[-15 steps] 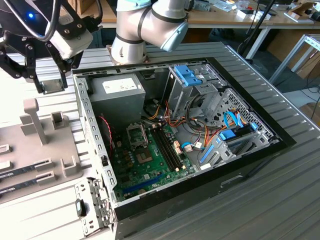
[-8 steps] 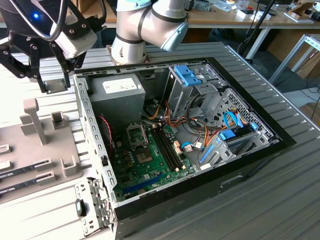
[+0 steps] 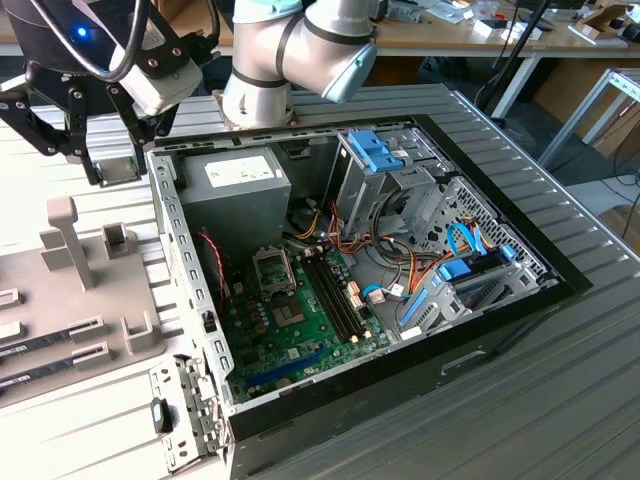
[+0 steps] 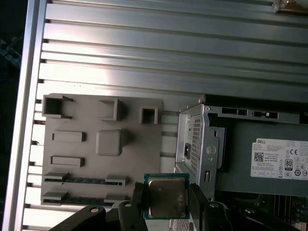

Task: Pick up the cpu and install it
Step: 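Pick up the cpu and move it towards the insertion slot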

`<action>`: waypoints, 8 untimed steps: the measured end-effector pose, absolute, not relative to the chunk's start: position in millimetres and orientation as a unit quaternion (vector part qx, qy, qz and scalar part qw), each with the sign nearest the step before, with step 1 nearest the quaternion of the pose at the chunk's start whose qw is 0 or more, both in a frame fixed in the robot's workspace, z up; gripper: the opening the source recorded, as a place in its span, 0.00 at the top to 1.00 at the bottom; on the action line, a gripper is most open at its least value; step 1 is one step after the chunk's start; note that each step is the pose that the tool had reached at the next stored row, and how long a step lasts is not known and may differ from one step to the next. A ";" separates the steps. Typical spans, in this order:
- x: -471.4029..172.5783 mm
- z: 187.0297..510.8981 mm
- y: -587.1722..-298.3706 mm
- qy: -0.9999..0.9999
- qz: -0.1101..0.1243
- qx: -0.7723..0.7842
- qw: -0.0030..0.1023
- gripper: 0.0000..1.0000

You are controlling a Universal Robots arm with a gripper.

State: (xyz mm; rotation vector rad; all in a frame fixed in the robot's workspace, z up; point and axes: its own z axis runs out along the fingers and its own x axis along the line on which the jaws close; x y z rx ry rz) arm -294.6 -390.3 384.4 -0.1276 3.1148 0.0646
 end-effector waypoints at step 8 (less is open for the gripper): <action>-289.5 384.3 -390.3 0.999 0.021 -0.041 0.012 0.53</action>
